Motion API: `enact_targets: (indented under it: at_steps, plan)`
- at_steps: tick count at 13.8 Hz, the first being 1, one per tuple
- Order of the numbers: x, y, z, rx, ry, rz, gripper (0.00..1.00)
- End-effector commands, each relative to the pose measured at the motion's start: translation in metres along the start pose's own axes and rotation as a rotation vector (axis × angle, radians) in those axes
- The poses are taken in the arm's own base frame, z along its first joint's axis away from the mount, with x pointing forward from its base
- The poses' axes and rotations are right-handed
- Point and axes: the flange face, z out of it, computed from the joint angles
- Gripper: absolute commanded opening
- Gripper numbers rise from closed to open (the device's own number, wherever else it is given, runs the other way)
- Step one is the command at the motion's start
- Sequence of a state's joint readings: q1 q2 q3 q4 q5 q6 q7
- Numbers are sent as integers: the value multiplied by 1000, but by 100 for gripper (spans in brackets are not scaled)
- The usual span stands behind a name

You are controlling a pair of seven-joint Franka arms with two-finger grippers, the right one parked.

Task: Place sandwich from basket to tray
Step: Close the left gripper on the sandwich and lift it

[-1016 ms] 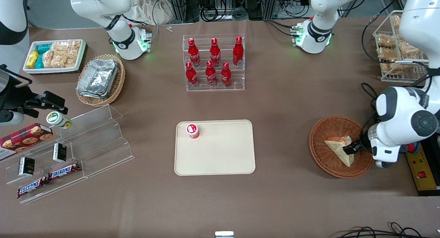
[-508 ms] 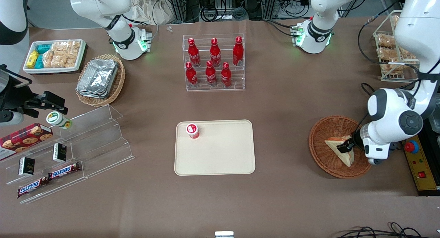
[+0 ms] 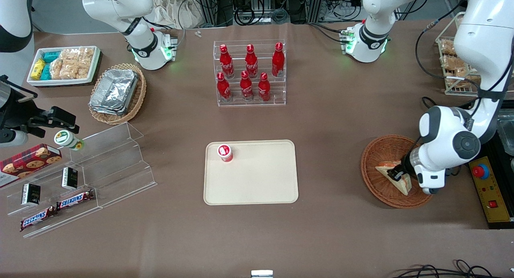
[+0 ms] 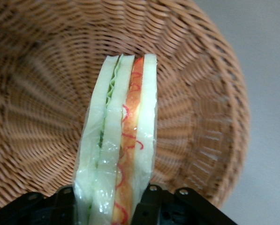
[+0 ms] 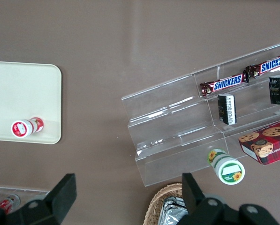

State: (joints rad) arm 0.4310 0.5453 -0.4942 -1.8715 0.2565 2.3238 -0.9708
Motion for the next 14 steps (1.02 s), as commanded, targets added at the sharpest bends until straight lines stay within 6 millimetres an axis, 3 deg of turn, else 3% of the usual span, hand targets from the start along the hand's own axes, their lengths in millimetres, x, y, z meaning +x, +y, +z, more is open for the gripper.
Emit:
enact_targets:
  at_steps: [1,2,5,7,11,13,14]
  plan:
    - [4,10,-22,-13,37,-29,0]
    - [6,11,-36,5,41,-26,0]
    - [-10,51,-104,102,43,21,0]
    - [-28,77,-159,152,25,55,0]
    - [-77,108,-248,117,-28,334,0]
    - [-98,121,-264,86,-42,493,0]
    - [-120,132,-269,61,-59,544,0]
